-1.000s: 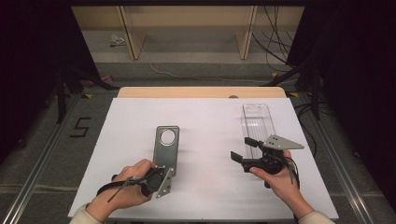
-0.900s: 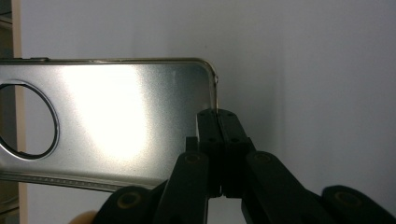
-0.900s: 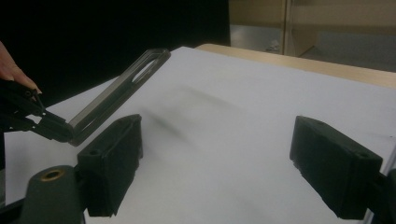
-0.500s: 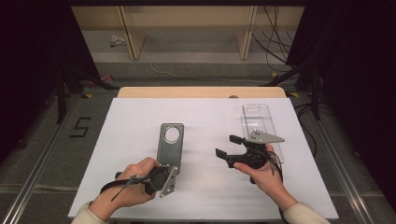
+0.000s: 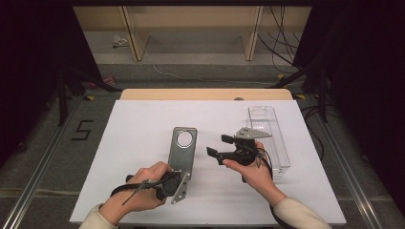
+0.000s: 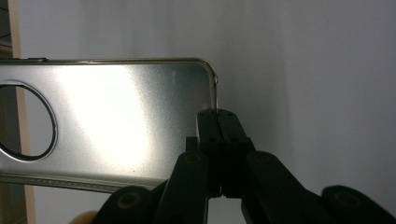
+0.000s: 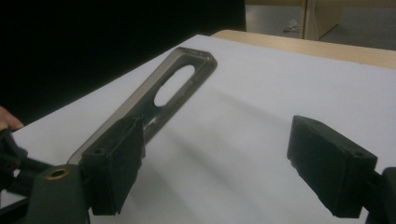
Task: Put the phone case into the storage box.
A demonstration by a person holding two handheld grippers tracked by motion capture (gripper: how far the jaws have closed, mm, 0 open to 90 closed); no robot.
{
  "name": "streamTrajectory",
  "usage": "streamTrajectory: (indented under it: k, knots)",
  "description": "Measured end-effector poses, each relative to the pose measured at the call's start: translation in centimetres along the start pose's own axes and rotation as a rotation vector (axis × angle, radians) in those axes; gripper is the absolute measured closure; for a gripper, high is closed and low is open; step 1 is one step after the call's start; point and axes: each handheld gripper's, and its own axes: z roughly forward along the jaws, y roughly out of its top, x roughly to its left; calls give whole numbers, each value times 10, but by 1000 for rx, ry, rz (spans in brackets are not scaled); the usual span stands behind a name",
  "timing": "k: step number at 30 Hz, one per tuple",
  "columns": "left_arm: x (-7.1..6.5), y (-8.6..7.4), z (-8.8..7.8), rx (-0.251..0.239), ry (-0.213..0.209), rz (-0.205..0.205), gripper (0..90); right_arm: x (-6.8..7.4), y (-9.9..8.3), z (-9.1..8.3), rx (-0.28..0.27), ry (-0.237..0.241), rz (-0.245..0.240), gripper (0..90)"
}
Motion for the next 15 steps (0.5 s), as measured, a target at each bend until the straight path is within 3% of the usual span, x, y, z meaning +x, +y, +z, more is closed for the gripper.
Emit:
streamTrajectory:
  k: [9, 15]
  knots:
    - [-2, 8, 6, -1, -21, 18, 888, -1, 9, 18, 32, 7, 37, 291]
    - [-1, 10, 7, -6, -13, 31, 888, -2, 9, 30, 70, 14, 69, 367]
